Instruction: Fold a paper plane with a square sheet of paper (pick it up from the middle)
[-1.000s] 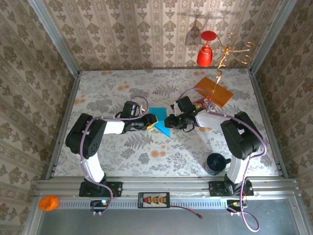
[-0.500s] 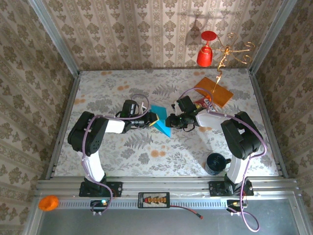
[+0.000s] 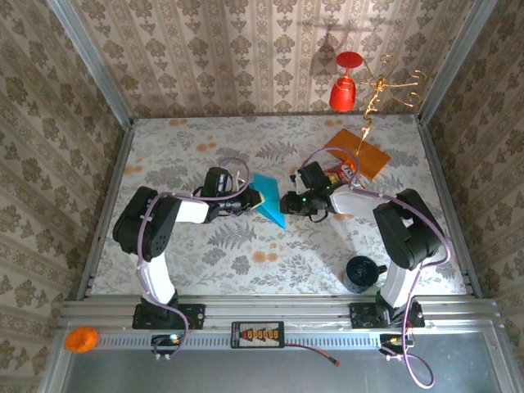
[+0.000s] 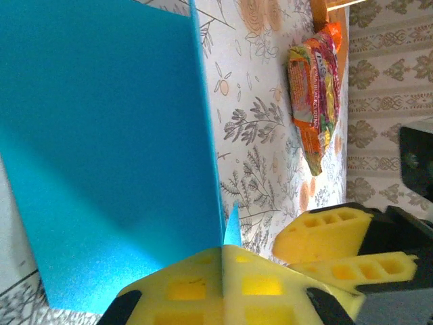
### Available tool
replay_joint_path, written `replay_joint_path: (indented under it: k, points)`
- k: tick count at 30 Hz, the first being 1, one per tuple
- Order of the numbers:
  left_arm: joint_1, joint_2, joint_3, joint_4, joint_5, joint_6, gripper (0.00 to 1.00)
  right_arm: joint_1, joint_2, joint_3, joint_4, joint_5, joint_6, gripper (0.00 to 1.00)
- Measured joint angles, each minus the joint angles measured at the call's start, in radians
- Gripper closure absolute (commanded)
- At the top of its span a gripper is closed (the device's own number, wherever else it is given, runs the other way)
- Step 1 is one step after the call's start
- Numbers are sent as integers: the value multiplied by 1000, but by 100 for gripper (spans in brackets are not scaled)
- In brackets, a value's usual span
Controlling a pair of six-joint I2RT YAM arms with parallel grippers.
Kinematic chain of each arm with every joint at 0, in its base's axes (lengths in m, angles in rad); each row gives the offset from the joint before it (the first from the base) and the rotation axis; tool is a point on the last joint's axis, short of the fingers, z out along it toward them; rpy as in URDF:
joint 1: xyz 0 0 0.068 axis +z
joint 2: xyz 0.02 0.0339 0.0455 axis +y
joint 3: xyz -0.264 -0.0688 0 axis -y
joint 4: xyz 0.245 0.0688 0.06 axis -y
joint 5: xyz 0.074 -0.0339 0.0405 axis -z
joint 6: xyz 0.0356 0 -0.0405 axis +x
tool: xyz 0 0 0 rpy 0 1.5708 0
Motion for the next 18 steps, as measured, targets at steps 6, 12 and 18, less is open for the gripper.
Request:
replay_joint_path:
  k: [6,12,18]
  points:
    - [28,-93,-27,-88,-114,-16,97,24,-83,-8,1,112,-94,57]
    - [-22,-130,32,-253,-212,-29,97,146,-90,-4,-3,234,-212,57]
    - [-52,-119,109,-367,-241,-61,97,244,-21,39,3,293,-287,58]
